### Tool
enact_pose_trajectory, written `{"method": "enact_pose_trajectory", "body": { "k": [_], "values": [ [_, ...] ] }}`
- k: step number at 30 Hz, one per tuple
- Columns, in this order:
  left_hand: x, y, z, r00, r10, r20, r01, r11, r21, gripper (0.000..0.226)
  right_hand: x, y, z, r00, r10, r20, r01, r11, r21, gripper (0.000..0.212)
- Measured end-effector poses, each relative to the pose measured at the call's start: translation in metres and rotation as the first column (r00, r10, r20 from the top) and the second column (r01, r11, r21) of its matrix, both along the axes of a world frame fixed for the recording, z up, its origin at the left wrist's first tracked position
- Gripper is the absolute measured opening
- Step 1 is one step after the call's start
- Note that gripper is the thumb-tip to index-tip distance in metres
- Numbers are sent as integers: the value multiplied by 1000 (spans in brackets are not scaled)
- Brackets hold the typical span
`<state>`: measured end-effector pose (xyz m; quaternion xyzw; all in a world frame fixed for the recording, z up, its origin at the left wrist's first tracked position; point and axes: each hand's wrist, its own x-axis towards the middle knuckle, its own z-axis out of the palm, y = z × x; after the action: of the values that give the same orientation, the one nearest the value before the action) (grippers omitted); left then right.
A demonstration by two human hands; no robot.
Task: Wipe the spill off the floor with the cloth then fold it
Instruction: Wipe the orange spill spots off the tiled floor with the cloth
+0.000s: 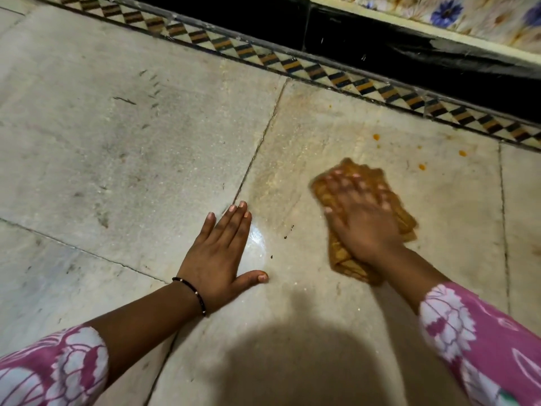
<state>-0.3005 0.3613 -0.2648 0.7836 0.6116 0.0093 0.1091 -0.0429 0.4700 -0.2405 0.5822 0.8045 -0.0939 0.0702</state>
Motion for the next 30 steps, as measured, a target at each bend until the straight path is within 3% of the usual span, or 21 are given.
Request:
{"method": "enact_pose_trajectory", "body": {
  "k": [3, 6, 8, 10, 12, 15, 17, 22, 26, 30],
  "values": [
    [1, 0, 0, 1000, -4, 4, 4, 1000, -3, 99, 49, -35, 5, 979, -202, -2, 202, 979, 9, 68],
    [1, -1, 0, 1000, 10, 30, -10, 1000, -2, 96, 58, -114, 5, 976, -214, 29, 214, 977, 0, 64],
    [2, -2, 1, 998, 11, 61, -11, 1000, 6, 91, 33, -155, 6, 989, -146, 14, 146, 989, -25, 62],
    [2, -3, 3, 991, -2, 137, -3, 999, 37, 82, -1, -169, 6, 999, 28, -19, -29, 999, -38, 56],
    [1, -2, 6, 967, -4, 254, -17, 997, 79, 75, -35, -153, 1, 977, 205, -50, -206, 978, -13, 57],
    [-1, -3, 8, 934, 37, 355, -85, 989, 120, 71, -80, -90, 1, 938, 341, -63, -343, 939, -8, 56],
    [-2, -4, 6, 947, 14, 320, -58, 990, 126, 72, -99, -36, 1, 939, 334, -85, -338, 941, -25, 55],
    [-1, -1, 1, 990, -31, 139, 20, 997, 81, 76, -63, 57, 2, 995, 29, -93, -35, 998, -60, 55],
    [3, 0, -1, 999, 1, 34, -3, 999, 44, 80, 3, 10, 3, 989, -140, -48, 139, 990, -19, 57],
    [5, -1, 1, 1000, 15, 17, -15, 1000, 27, 83, -7, -64, 6, 999, -41, -10, 40, 999, -32, 63]
  ]
}}
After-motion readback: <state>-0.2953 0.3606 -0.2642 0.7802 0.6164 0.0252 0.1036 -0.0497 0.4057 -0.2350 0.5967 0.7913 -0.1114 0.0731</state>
